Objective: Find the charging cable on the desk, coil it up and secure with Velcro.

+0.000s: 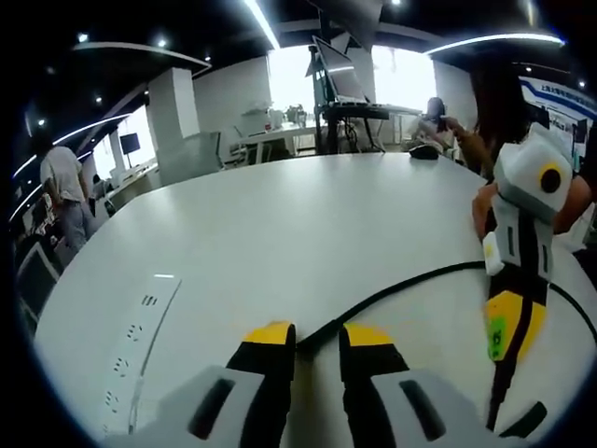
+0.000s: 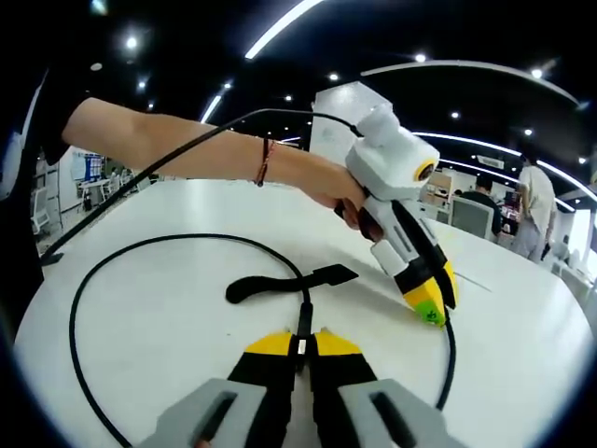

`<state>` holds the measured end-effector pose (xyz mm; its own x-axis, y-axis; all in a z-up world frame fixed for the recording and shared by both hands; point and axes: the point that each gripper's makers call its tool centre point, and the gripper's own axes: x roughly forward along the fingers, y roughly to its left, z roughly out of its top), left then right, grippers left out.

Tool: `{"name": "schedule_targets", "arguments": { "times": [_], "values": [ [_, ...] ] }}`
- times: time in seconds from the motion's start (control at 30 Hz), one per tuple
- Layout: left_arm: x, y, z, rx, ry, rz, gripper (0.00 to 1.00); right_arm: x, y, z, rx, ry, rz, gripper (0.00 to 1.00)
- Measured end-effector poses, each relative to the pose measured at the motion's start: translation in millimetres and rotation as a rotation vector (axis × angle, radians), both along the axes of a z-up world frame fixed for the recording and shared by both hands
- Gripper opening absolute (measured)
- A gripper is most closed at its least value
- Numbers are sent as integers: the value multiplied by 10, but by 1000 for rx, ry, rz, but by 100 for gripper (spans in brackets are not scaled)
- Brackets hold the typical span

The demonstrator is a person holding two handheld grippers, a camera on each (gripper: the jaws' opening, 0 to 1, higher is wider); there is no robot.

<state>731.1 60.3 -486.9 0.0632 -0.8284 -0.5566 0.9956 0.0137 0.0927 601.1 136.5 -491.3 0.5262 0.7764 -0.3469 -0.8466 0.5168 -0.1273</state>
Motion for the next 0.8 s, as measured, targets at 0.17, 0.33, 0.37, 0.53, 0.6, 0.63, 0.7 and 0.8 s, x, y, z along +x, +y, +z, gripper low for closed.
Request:
{"name": "schedule_targets", "arguments": {
  "times": [0.17, 0.33, 0.37, 0.53, 0.6, 0.63, 0.7, 0.8],
  "values": [
    [-10, 2, 0, 13, 4, 4, 19, 1, -2, 3, 0, 0, 0, 8],
    [-19, 18, -3, 27, 11, 10, 19, 2, -4, 5, 0, 0, 0, 8],
    [-19, 22, -4, 29, 12, 12, 19, 2, -4, 5, -1, 0, 0, 8],
    [-32, 36, -10, 32, 17, 16, 17, 9, -7, 8, -1, 0, 0, 8],
    [-41, 42, -11, 33, 18, 19, 17, 17, -9, 11, -1, -1, 0, 8],
    [-45, 45, -12, 33, 19, 20, 17, 21, -10, 12, -1, -1, -1, 8],
    [-65, 63, -8, 34, 21, 21, 16, 28, -12, 14, -2, -1, -1, 8],
    [-76, 80, -4, 37, 22, 21, 15, 40, -17, 17, -2, -1, -1, 8]
  ]
}}
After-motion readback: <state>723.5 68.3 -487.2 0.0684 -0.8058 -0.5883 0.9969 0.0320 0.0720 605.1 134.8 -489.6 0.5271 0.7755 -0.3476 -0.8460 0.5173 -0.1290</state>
